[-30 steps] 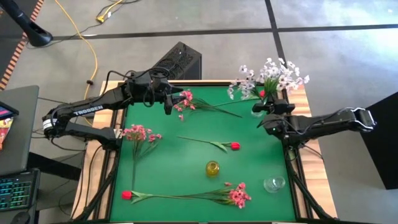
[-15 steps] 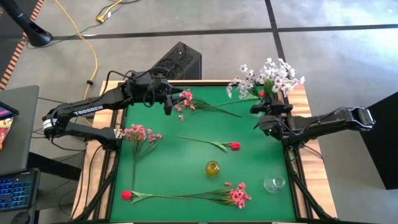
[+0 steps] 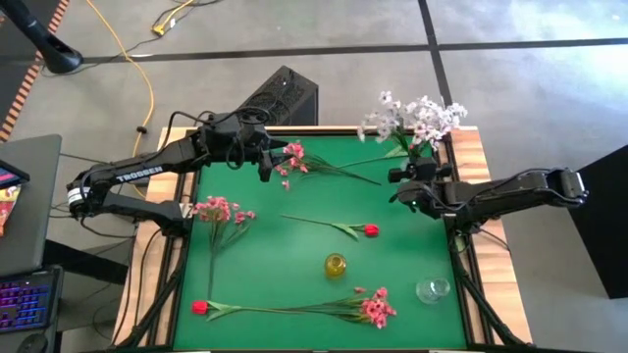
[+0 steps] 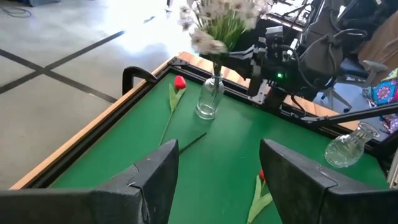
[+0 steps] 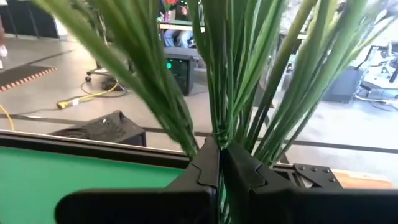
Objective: Sort flowers into vase by color
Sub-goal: Put the middle white flowers into the top transparent vase
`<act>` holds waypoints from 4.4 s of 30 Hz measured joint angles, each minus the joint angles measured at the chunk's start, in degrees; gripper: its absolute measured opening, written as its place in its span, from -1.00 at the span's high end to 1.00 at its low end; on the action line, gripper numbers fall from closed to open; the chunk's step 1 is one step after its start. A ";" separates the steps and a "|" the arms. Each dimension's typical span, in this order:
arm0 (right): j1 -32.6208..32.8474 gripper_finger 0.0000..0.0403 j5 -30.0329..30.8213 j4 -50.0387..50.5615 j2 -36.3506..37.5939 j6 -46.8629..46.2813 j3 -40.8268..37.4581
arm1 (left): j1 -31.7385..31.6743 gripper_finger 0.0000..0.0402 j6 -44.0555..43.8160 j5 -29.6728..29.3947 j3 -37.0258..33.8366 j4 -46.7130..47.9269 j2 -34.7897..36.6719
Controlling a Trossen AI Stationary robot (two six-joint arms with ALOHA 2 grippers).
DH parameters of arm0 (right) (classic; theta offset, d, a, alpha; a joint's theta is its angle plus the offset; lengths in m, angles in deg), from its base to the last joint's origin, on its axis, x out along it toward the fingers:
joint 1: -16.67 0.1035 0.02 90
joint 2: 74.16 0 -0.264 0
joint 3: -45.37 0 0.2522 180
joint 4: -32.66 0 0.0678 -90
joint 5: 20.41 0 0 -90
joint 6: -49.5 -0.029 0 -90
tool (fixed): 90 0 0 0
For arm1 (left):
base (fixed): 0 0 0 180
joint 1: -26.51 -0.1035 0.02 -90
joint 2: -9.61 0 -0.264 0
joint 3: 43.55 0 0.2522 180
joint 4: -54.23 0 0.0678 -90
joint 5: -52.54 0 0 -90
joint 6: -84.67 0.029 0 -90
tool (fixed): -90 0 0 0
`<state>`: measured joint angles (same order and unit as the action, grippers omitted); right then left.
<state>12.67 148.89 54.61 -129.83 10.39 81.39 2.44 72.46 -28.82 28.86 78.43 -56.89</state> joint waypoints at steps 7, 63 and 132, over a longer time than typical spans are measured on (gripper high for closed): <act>-1.08 0.83 -2.98 0.38 -1.95 -0.10 0.00 | 0.00 -0.06 -0.49 0.00 0.00 1.24 0.00; 6.68 -0.21 -1.30 0.33 -4.21 56.87 2.54 | 0.00 -0.06 -0.50 2.73 0.00 1.28 0.00; 15.45 -0.21 10.70 -7.15 -2.72 82.65 24.52 | -0.02 -0.06 -3.54 7.20 0.00 2.14 0.00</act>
<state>28.12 159.59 47.45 -132.55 93.04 105.92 2.42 68.92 -21.62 28.86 80.57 -56.89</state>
